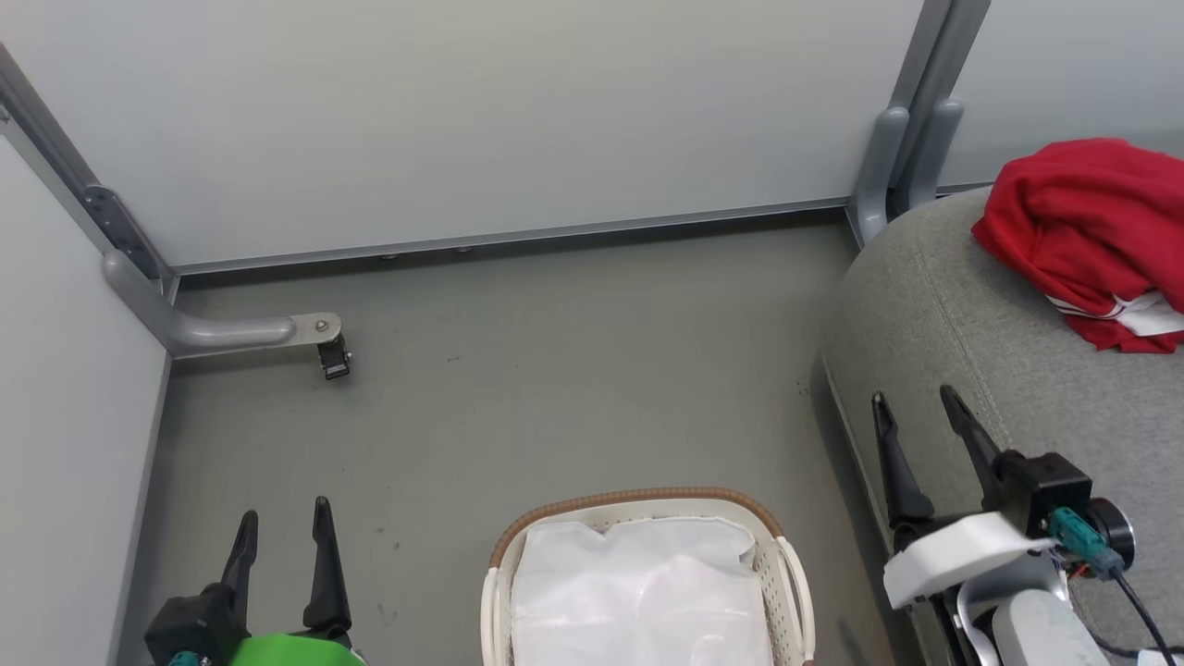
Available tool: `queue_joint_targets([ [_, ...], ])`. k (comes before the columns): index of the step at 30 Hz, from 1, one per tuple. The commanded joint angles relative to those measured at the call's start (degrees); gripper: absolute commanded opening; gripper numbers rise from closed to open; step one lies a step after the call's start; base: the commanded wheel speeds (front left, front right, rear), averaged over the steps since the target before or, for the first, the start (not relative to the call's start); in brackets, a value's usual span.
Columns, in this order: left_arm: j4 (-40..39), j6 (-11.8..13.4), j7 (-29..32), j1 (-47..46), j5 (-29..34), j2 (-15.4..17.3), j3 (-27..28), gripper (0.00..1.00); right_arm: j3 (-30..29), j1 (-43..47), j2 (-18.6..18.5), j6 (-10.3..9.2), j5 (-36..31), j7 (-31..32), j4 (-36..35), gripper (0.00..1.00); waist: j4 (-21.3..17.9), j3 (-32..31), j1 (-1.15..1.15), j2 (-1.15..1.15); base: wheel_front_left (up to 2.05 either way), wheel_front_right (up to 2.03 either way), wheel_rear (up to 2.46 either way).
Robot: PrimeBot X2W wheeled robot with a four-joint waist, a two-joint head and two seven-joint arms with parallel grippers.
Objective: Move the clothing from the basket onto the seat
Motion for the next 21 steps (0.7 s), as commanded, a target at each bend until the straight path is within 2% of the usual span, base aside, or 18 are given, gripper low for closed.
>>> queue_joint_targets([
  [1,-0.05,-0.49,-0.04,1.05,0.53,-0.27,0.36,1.00,0.20,1.72,-0.23,-0.08,1.29,-0.18,-0.38,1.00,-0.08,-0.17,0.01,0.00,0.00,0.00,0.00],
  [8,0.22,-1.65,-0.04,1.80,1.70,-1.03,1.39,1.00,2.52,4.70,-0.22,-0.08,3.00,-0.18,-0.95,1.00,-0.22,-0.24,0.01,0.00,0.00,0.00,0.00],
  [21,0.39,-2.27,-0.04,1.59,2.04,-1.34,2.01,1.00,2.93,4.55,-0.21,-0.08,3.23,-0.18,-1.28,1.00,-0.20,-0.40,0.01,0.00,0.00,0.00,0.00],
])
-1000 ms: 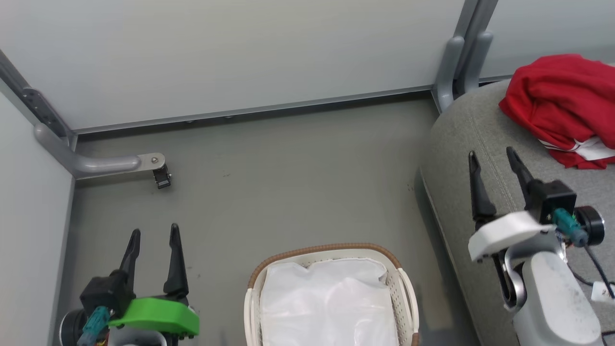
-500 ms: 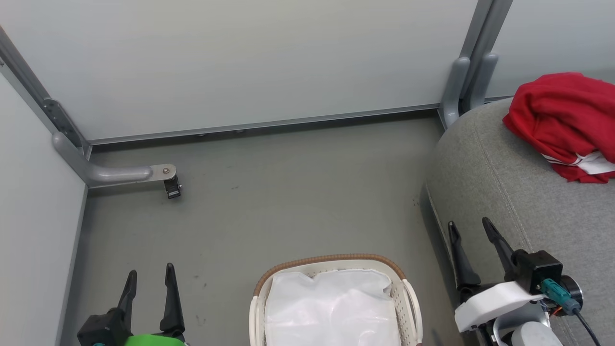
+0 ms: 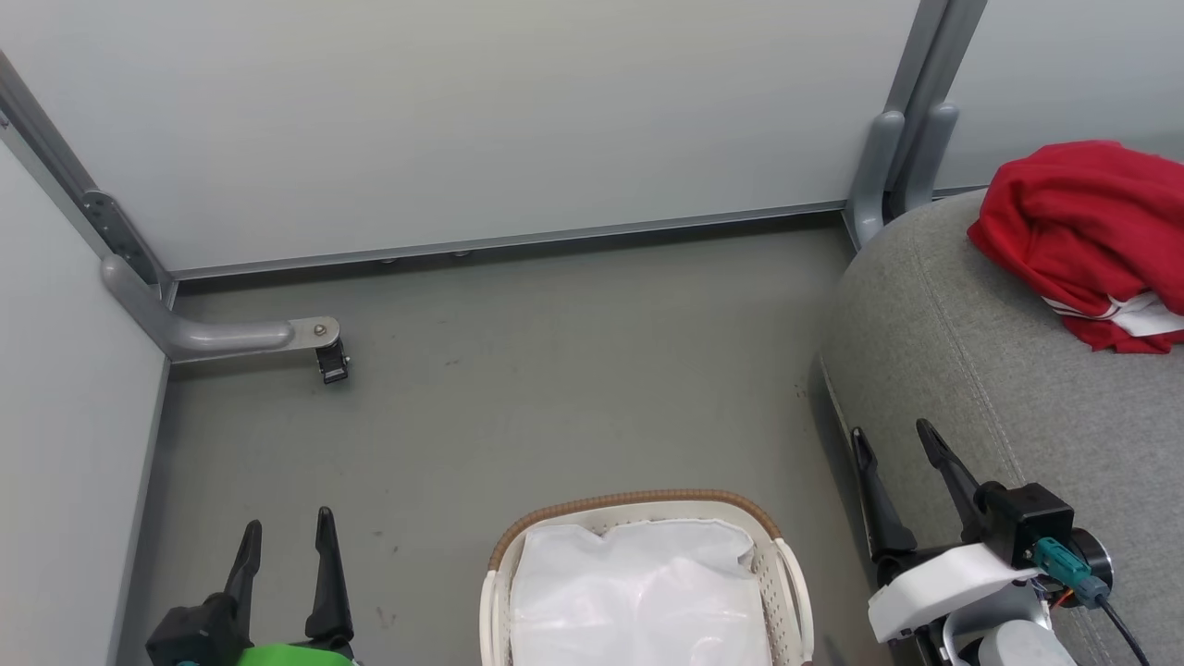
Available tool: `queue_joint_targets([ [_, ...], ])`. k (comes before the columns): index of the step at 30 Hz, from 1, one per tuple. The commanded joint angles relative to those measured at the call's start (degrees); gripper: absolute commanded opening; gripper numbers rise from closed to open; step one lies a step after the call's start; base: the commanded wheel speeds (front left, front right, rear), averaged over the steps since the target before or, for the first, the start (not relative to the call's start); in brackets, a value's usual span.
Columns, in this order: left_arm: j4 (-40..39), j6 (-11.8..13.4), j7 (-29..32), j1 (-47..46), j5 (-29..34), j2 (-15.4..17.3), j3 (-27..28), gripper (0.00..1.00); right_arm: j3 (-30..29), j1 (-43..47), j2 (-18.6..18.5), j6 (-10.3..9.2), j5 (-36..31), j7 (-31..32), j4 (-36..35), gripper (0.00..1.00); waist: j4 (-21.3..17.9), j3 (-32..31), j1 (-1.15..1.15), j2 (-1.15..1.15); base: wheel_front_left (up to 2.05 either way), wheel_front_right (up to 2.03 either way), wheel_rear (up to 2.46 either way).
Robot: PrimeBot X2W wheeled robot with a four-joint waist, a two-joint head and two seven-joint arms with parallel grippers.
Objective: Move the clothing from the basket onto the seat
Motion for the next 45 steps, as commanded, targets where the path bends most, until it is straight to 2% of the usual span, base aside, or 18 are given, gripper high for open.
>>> queue_joint_targets([
  [1,0.22,-0.17,-0.04,0.48,0.12,-0.03,0.13,1.00,0.00,0.89,-0.21,-0.08,0.21,-0.18,-0.17,1.00,0.03,-0.01,0.00,0.00,0.00,0.00,0.00],
  [4,0.29,-0.22,-0.04,0.43,-0.70,-0.05,-0.03,1.00,0.12,0.89,-0.21,-0.08,0.29,-0.18,-0.03,1.00,0.02,-0.04,0.00,0.00,0.00,0.00,0.00],
  [5,0.09,-0.11,0.00,-0.01,-0.87,-0.02,-0.09,0.00,0.12,0.00,0.00,0.00,0.03,0.00,0.02,0.00,0.02,-0.04,0.00,0.00,0.00,0.00,0.00],
  [9,2.01,-0.15,0.01,0.02,-1.21,-0.24,-0.18,0.00,0.21,0.53,0.18,0.00,0.03,0.09,1.76,0.00,0.02,-0.04,0.00,0.00,0.00,0.00,0.00],
  [16,2.13,-0.06,2.34,-1.63,-8.14,-0.22,0.88,0.00,-0.65,0.00,-0.03,0.00,7.85,1.94,1.83,0.00,-0.09,-0.17,0.00,0.10,0.00,0.00,0.00],
  [22,1.37,0.31,3.86,-2.41,-13.87,-0.20,1.35,0.00,-1.27,-0.62,-0.28,-0.01,14.19,3.39,2.13,0.00,-0.19,-0.07,0.00,0.00,0.00,0.00,0.00],
  [45,-0.59,1.30,9.08,-5.26,-32.65,-0.13,3.12,0.00,-2.91,-2.36,-1.34,-0.02,35.35,7.84,2.64,0.00,-0.57,-0.05,0.00,0.00,0.00,0.00,0.00],
])
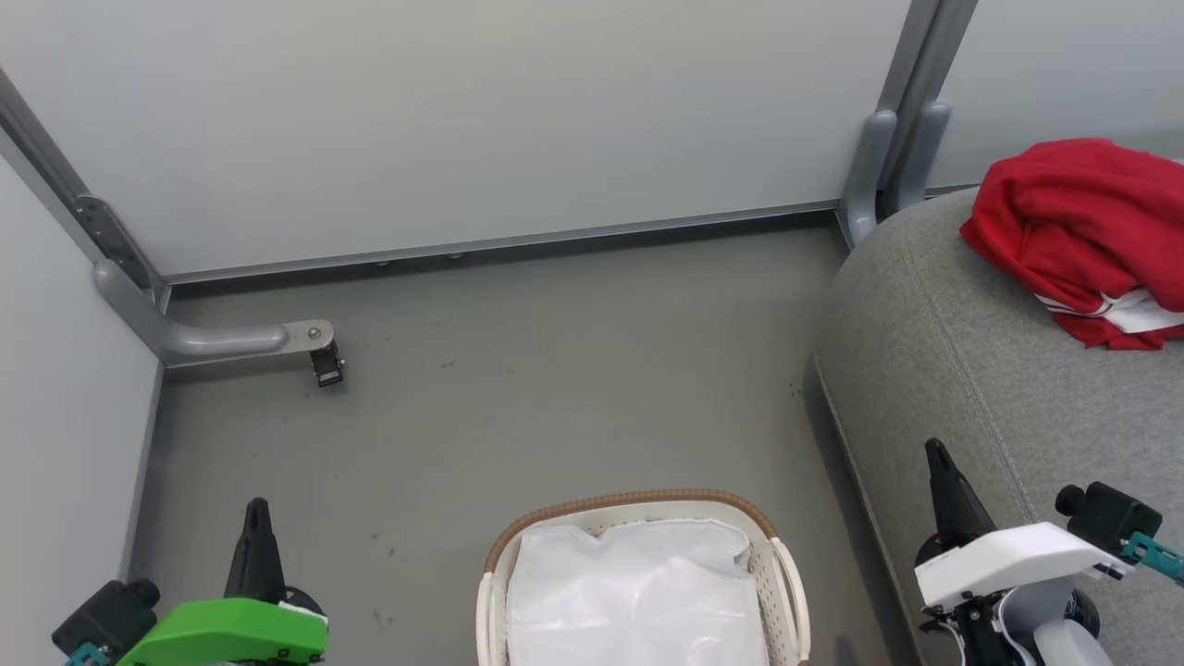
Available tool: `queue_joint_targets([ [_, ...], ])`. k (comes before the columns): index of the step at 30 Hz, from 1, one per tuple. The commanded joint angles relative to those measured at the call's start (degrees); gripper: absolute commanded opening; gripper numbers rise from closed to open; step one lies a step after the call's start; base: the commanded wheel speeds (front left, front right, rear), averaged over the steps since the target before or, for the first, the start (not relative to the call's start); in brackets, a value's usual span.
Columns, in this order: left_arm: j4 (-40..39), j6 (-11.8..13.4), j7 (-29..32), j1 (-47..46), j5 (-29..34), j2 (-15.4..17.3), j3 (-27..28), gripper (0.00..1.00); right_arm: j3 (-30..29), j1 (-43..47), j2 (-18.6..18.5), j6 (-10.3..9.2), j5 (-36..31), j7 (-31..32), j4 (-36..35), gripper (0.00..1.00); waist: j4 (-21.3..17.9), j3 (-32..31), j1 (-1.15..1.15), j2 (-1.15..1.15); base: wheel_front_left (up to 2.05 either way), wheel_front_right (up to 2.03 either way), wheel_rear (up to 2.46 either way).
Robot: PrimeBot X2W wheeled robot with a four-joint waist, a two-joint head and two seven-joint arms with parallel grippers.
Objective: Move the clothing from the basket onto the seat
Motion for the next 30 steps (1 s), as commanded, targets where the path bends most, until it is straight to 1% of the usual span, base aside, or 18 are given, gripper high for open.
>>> queue_joint_targets([
  [1,-0.85,0.30,0.44,-1.73,-2.04,0.22,0.48,0.00,-0.34,-1.51,-0.58,-0.02,2.22,0.39,-0.50,0.00,-0.02,0.00,0.00,0.00,0.00,0.00,0.00],
  [16,-1.76,0.79,3.29,-3.41,-11.91,0.26,1.46,0.00,-0.73,-2.39,-1.46,-0.03,13.80,2.39,-0.25,0.00,-0.27,0.00,0.00,0.00,0.00,0.00,0.00],
  [30,-2.37,1.20,5.62,-4.66,-19.86,0.31,2.34,0.00,-0.65,-2.97,-2.45,-0.04,23.44,3.75,-0.09,0.00,-0.49,-0.01,0.00,0.00,0.00,0.00,0.00],
])
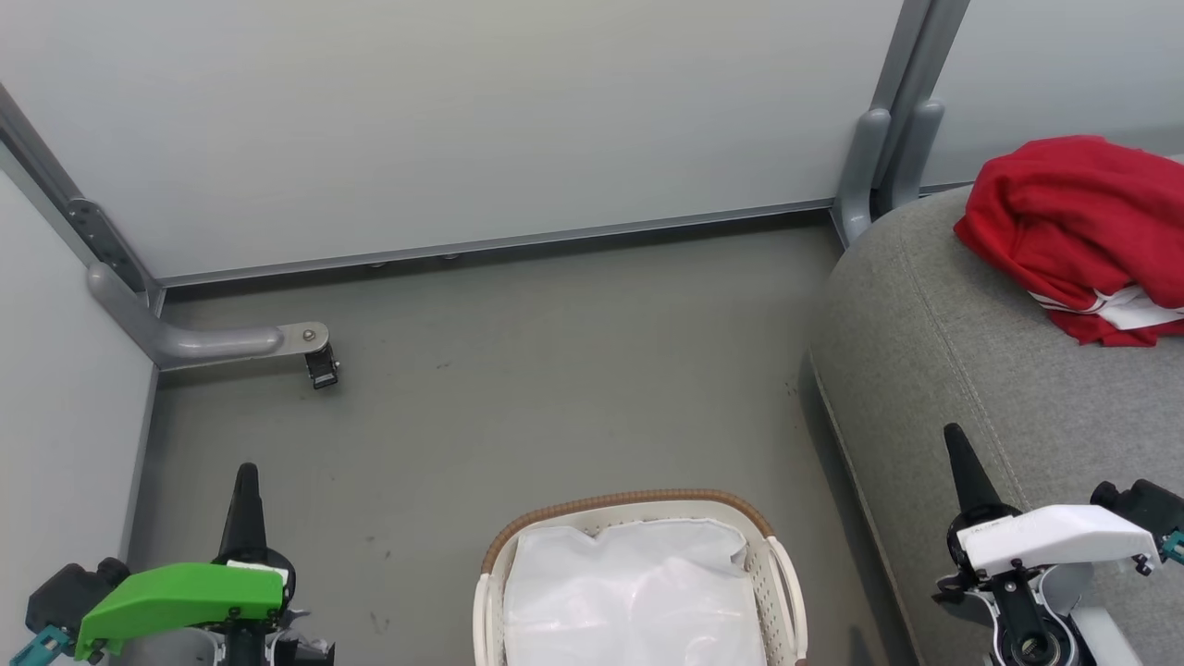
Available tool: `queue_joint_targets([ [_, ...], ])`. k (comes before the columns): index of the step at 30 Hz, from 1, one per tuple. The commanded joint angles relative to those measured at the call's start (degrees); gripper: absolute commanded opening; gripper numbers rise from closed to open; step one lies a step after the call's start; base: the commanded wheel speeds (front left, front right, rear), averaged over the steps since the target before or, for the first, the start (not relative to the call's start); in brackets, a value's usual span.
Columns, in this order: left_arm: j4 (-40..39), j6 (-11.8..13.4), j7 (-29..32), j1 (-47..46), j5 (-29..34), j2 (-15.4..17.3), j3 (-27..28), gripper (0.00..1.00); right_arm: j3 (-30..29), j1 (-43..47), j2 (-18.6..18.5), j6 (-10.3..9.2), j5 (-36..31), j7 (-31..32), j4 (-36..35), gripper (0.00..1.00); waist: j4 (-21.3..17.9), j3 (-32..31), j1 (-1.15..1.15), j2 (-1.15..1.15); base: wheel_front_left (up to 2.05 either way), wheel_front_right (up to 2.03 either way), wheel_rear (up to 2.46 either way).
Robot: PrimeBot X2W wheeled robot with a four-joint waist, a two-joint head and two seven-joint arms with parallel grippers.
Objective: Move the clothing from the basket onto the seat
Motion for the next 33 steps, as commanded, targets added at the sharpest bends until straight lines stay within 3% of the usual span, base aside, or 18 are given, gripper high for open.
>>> queue_joint_targets([
  [1,-0.65,0.36,0.49,-1.51,-1.62,0.30,0.46,0.00,-0.10,-1.15,-0.61,-0.03,1.73,0.36,-0.24,0.00,-0.02,0.00,0.00,0.00,0.00,0.00,0.00],
  [33,-1.88,1.00,4.79,-3.86,-16.37,0.38,2.01,0.00,1.64,-2.29,-3.64,-0.03,21.20,1.67,-0.32,0.00,-0.54,0.00,0.00,0.00,0.00,0.00,0.00],
])
